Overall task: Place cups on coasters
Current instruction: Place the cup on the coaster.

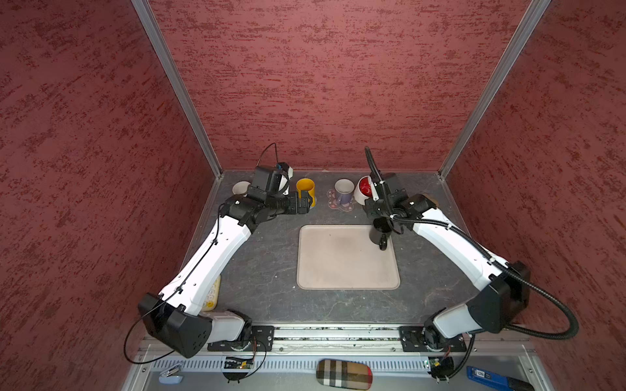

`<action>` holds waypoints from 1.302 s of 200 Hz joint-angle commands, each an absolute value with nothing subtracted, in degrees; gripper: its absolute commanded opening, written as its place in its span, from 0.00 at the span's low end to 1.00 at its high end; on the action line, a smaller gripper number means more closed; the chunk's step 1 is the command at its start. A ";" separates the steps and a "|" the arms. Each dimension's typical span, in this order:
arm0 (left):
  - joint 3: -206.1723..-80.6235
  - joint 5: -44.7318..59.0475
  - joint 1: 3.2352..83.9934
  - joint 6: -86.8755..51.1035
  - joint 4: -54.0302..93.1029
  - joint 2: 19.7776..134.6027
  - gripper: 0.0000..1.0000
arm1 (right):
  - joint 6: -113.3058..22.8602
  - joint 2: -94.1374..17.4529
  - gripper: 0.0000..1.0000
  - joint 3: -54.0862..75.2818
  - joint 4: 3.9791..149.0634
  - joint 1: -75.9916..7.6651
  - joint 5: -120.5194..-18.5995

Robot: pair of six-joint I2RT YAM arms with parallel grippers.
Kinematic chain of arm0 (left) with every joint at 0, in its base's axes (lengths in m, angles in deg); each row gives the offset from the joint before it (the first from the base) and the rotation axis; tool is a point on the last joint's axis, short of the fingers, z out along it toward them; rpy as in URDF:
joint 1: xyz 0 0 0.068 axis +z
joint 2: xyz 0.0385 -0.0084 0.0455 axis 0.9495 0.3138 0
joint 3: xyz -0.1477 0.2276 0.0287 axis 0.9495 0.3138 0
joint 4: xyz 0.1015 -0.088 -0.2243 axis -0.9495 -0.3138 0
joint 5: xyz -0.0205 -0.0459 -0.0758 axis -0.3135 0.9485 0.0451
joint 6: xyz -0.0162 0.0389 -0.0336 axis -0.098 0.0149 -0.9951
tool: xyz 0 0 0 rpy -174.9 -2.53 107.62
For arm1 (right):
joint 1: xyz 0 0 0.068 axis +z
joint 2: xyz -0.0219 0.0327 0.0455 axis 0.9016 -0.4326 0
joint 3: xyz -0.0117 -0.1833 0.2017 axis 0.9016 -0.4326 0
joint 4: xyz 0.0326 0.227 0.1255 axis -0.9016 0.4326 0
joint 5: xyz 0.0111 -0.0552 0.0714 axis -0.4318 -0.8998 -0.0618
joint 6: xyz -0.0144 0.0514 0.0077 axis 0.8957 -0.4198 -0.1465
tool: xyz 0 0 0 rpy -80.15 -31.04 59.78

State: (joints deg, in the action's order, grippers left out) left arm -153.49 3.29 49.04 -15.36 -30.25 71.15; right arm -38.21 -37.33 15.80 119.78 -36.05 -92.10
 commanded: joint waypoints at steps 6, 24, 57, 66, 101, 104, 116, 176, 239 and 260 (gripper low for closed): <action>-156.41 5.27 50.85 -14.41 -28.83 74.07 1.00 | -37.39 -38.68 0.00 19.96 117.67 -38.71 -92.19; -157.67 5.54 51.55 -14.85 -27.72 76.23 0.99 | -37.72 -40.22 0.00 21.11 118.38 -40.11 -92.48; -161.08 6.18 52.31 -15.52 -25.75 80.97 0.99 | -37.68 -43.29 0.00 22.91 118.38 -43.90 -91.17; -162.37 6.26 52.34 -15.67 -25.34 82.43 0.99 | -37.66 -44.43 0.00 23.75 118.81 -44.96 -90.72; -168.08 5.49 52.17 -15.81 -24.81 88.41 1.00 | -38.13 -47.71 0.00 26.37 119.42 -49.10 -89.38; -168.58 5.16 52.19 -15.74 -24.97 88.99 1.00 | -38.17 -47.82 0.00 26.43 119.35 -49.47 -89.53; -170.59 4.55 51.95 -15.34 -25.11 91.23 1.00 | -38.50 -48.41 0.00 26.72 119.06 -50.55 -90.31; -183.09 3.07 51.11 -14.25 -27.75 102.94 0.99 | -40.06 -51.38 0.00 27.79 116.59 -57.50 -86.27; -190.60 1.75 50.80 -12.88 -29.44 109.44 0.99 | -41.13 -58.26 0.00 31.55 116.08 -61.18 -83.67; -192.76 1.55 50.74 -12.62 -29.91 110.97 0.99 | -40.94 -60.82 0.00 33.93 116.49 -61.72 -83.25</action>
